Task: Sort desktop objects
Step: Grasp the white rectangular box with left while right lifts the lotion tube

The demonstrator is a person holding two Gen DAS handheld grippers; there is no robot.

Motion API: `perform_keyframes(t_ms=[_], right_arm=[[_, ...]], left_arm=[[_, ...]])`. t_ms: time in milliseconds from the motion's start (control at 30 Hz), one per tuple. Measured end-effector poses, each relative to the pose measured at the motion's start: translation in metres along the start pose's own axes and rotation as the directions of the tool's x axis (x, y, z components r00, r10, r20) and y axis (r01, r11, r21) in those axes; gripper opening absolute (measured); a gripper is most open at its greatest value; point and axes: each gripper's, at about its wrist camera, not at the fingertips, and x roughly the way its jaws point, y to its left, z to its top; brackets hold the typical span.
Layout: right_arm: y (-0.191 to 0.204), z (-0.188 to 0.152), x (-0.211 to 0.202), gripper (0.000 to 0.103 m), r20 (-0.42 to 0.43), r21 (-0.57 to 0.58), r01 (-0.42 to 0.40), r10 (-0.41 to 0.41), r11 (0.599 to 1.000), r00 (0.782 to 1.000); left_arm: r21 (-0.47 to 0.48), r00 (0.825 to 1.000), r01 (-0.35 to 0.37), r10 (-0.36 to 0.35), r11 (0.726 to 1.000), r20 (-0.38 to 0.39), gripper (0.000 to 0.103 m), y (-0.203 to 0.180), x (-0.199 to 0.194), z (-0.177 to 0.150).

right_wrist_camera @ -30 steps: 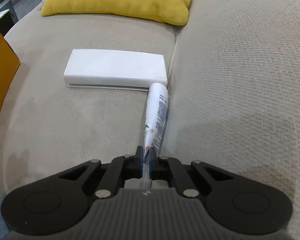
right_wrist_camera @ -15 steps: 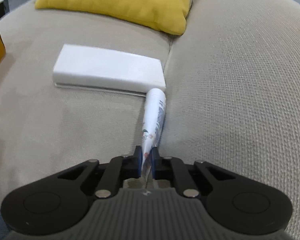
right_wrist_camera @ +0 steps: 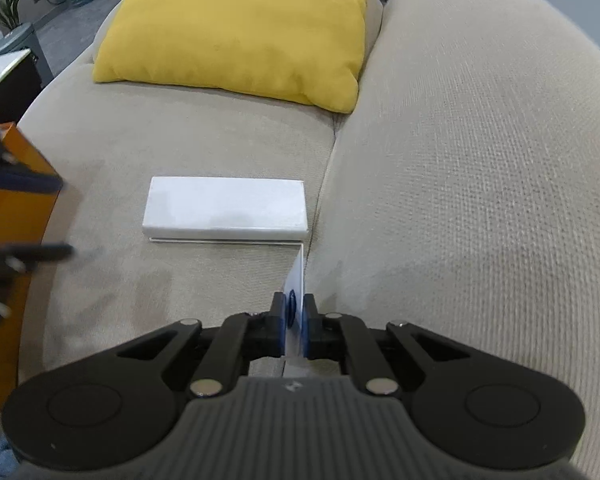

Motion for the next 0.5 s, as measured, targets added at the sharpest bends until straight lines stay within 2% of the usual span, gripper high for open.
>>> perform_keyframes(t_ms=[100,200,367,433,500], right_arm=[[-0.008,0.0,0.011,0.007,-0.015,0.023,-0.048,0.048,0.999,0.999],[-0.001,0.003,0.016,0.007,-0.021,-0.001,-0.07,0.07,0.998,0.997],[-0.003,0.004,0.019,0.007,-0.007,0.016,-0.076,0.076,0.997,0.997],[-0.008,0.007,0.024,0.007,-0.005,0.046,-0.094,0.095,0.994,0.995],[-0.006,0.006,0.025,0.007,-0.001,0.038,-0.091,0.091,0.995,0.996]], left_arm=[[0.089,0.999,-0.024,0.026,0.996,-0.019,0.052,-0.012,0.03,0.011],[0.162,0.998,-0.039,0.048,0.986,-0.052,0.054,-0.024,0.056,0.019],[0.292,0.988,-0.088,0.121,0.952,-0.095,0.058,-0.05,0.089,0.021],[0.347,0.982,-0.132,0.171,0.929,-0.084,0.061,-0.057,0.096,0.019],[0.365,0.979,-0.143,0.185,0.92,-0.084,0.063,-0.061,0.099,0.018]])
